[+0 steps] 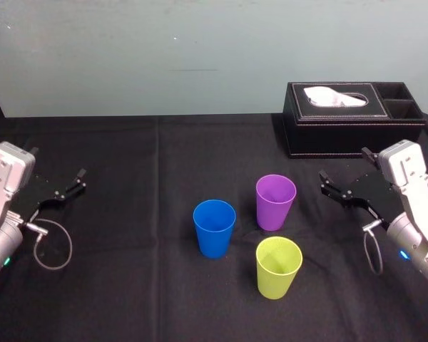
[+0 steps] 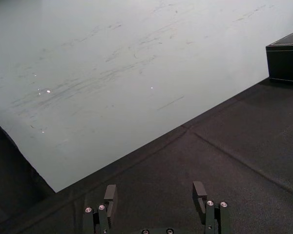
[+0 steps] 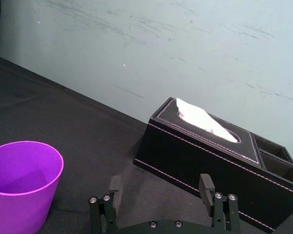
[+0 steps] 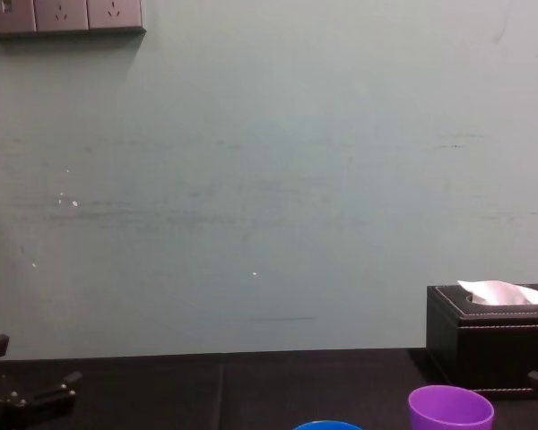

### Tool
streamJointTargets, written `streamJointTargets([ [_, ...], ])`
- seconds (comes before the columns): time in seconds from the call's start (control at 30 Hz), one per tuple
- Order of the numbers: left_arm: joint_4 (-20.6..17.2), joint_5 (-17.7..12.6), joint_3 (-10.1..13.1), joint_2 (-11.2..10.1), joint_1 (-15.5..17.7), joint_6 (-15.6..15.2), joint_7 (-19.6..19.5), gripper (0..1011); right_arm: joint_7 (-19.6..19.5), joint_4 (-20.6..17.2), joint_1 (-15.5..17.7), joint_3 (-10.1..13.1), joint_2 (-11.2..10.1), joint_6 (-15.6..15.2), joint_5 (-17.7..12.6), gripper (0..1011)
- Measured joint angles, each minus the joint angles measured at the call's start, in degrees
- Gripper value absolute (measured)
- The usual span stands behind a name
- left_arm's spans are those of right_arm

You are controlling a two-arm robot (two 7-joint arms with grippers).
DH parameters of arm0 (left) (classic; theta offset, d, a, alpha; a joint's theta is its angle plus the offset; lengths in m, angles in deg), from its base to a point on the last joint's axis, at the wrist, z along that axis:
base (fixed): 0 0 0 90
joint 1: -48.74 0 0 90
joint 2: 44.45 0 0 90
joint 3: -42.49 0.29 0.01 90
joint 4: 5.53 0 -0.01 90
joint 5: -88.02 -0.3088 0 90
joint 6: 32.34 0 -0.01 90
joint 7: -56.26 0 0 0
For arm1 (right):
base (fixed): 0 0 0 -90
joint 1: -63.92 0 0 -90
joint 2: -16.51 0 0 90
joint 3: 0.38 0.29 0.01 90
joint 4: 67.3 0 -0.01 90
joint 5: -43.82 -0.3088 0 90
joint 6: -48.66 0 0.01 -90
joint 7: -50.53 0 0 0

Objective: Stack the three plastic cups sequentially using one hand.

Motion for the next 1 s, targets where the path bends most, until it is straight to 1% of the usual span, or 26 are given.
streamJointTargets([
  [1.0,0.0,0.0,0.0,0.0,0.0,0.0,0.0,1010,0.0,0.0,0.0,0.0,0.0,0.0,0.0,1000],
])
